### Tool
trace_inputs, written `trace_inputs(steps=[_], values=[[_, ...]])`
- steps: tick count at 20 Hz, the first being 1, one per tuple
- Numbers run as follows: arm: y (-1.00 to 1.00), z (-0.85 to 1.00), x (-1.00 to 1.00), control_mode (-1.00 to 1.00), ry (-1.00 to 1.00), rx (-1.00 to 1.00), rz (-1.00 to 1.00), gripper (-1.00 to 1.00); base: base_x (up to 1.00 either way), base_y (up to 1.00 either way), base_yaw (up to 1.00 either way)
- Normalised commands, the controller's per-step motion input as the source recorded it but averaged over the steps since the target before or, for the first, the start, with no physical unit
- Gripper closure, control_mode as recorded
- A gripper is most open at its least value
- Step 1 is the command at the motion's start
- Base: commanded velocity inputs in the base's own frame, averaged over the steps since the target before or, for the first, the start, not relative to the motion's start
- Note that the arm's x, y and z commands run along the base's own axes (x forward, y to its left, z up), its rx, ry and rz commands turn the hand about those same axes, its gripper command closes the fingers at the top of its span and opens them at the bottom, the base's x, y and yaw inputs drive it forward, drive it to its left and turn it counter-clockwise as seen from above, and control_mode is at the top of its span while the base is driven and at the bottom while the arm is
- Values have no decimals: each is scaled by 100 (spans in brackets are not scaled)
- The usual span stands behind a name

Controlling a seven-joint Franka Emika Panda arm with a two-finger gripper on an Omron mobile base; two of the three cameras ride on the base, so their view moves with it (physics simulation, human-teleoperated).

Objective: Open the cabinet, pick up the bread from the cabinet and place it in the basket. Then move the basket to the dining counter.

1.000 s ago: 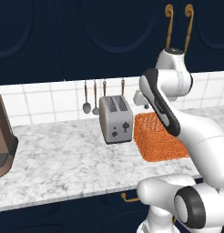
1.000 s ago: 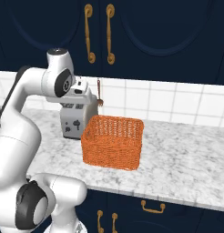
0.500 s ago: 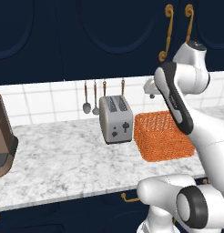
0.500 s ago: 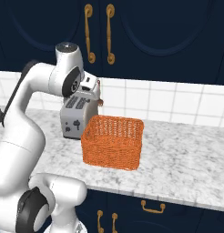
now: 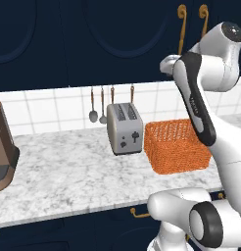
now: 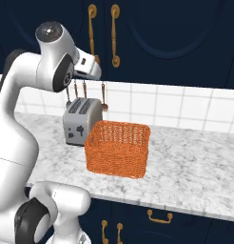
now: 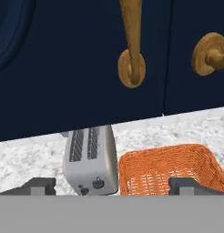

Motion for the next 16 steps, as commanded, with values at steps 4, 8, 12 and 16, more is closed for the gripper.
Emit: trace_inputs(steps=[4,8,12,16], values=[[-1,100,0,-100,-19,0,-14,-100,0,0,0],[-18,97,0,-100,-13,-5,-11,-100,0,0,0],[-6,86,11,-100,-3,-1,-3,-100,0,0,0],[-8,16,49,-100,3,2,0,-100,0,0,0]])
